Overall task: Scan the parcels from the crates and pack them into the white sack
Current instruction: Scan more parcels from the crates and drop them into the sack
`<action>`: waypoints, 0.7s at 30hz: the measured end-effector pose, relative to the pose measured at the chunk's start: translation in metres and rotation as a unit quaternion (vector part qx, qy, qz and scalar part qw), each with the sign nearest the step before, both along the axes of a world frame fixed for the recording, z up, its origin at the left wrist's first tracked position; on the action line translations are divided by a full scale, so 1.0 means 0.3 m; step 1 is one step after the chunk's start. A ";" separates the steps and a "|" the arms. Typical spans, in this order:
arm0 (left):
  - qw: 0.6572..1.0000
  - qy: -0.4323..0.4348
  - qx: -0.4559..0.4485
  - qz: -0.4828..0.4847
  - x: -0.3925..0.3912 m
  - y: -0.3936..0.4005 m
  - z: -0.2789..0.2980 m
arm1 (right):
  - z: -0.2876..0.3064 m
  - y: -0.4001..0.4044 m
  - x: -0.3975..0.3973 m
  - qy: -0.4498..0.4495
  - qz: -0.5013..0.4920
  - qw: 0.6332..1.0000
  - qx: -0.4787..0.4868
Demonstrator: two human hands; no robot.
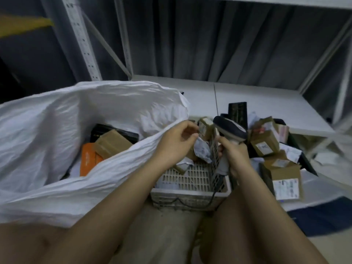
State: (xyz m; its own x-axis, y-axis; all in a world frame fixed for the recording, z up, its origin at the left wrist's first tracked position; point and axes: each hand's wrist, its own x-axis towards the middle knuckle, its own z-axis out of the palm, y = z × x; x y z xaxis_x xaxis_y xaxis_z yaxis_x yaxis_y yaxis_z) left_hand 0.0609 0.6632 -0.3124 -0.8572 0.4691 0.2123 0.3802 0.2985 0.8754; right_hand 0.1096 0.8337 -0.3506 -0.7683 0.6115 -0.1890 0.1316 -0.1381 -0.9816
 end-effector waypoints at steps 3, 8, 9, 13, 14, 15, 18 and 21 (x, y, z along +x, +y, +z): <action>0.997 -0.076 -0.014 -0.019 -0.047 0.147 -0.143 | -0.057 0.117 -0.009 -0.035 -0.029 0.999 -0.003; 0.964 -0.234 -0.124 0.014 -0.161 0.237 -0.472 | -0.157 0.203 -0.078 -0.109 -0.002 0.994 -0.005; 0.954 -0.257 -0.155 0.021 -0.171 0.226 -0.543 | -0.174 0.196 -0.094 -0.128 0.017 0.992 -0.002; 0.912 -0.283 -0.294 0.041 -0.181 0.142 -0.766 | -0.218 0.160 -0.150 -0.166 0.094 0.981 -0.029; 0.903 -0.282 -0.321 0.040 -0.183 0.124 -0.801 | -0.224 0.155 -0.160 -0.173 0.103 0.979 -0.038; 0.896 -0.286 -0.337 0.037 -0.188 0.109 -0.829 | -0.228 0.153 -0.168 -0.176 0.109 0.977 -0.043; 0.880 -0.301 -0.367 0.022 -0.206 0.092 -0.891 | -0.242 0.149 -0.182 -0.174 0.131 0.975 -0.040; 0.873 -0.277 -0.401 -0.002 -0.230 0.100 -0.922 | -0.247 0.152 -0.189 -0.172 0.142 0.974 -0.036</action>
